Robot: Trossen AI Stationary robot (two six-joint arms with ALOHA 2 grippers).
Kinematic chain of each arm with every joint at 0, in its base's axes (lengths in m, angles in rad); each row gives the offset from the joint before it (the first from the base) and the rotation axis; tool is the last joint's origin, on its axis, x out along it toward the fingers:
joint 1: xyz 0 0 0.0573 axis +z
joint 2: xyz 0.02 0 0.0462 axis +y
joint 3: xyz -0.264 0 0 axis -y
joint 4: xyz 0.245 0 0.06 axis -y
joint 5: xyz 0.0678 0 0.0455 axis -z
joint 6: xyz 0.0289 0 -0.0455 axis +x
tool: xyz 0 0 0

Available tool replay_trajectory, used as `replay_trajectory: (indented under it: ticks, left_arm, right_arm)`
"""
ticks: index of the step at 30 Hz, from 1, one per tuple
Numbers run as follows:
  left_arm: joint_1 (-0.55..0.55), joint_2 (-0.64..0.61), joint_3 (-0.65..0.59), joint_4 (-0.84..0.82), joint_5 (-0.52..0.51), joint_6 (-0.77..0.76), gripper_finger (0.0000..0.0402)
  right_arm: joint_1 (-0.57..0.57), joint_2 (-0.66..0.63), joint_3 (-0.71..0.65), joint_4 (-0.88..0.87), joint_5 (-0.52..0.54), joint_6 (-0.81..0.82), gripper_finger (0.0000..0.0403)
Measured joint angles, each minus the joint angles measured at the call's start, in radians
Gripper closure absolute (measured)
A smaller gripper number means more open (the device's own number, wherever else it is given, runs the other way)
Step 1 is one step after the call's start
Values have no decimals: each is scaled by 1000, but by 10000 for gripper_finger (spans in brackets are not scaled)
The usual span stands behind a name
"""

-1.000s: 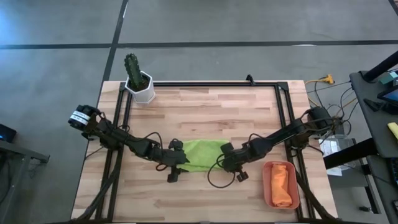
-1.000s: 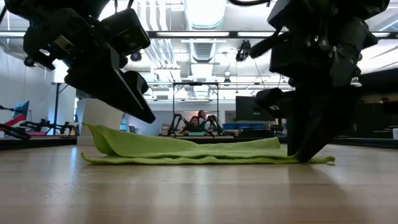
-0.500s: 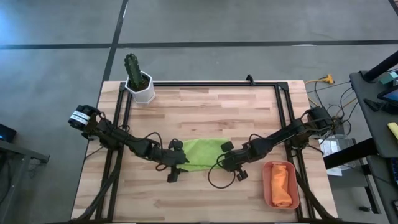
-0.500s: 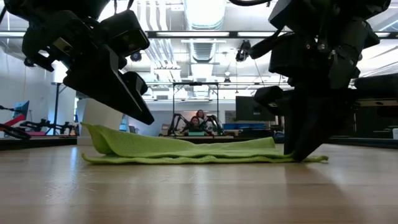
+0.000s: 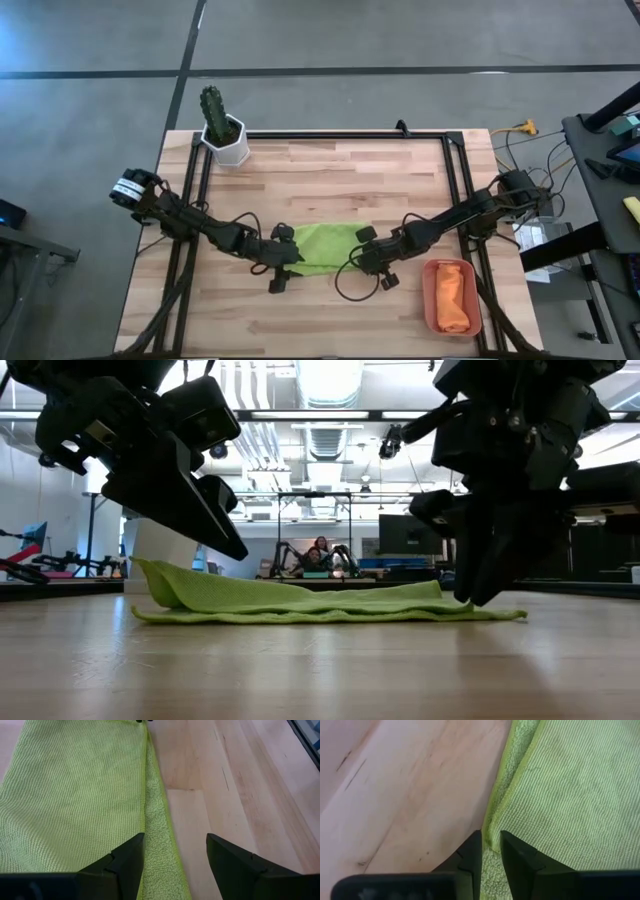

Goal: Roll microfiber towels into tight, uniform cylinder then place into a basket
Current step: Fold the green microfiber cloth

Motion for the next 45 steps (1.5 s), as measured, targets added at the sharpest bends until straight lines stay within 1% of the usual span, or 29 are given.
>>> replay_trajectory:
  ticks: [4,9,17,20,23,33,36,40,45]
  left_arm:
    - [0,0,0,0,0,0,207]
    - [0,0,0,0,0,0,207]
    - [0,0,0,1,0,0,207]
    - [0,0,0,1,0,0,207]
    - [-1,0,0,3,0,0,207]
    - [-1,0,0,8,0,0,207]
    - [-1,0,0,8,0,0,207]
    - [-1,0,0,8,0,0,207]
    - [-1,0,0,8,0,0,207]
  right_arm:
    - [0,1,-2,-3,0,-5,347]
    - [0,2,-3,-3,0,-13,346]
    - [-2,2,-6,10,5,-28,306]
    - [-2,3,-6,18,8,-31,300]
    - [-2,3,-6,21,9,-31,303]
    - [-2,3,-14,24,9,-33,338]
    - [-2,3,-18,24,9,-34,337]
    - [-2,3,-19,31,10,-35,327]
    - [-2,3,-19,32,45,-40,315]
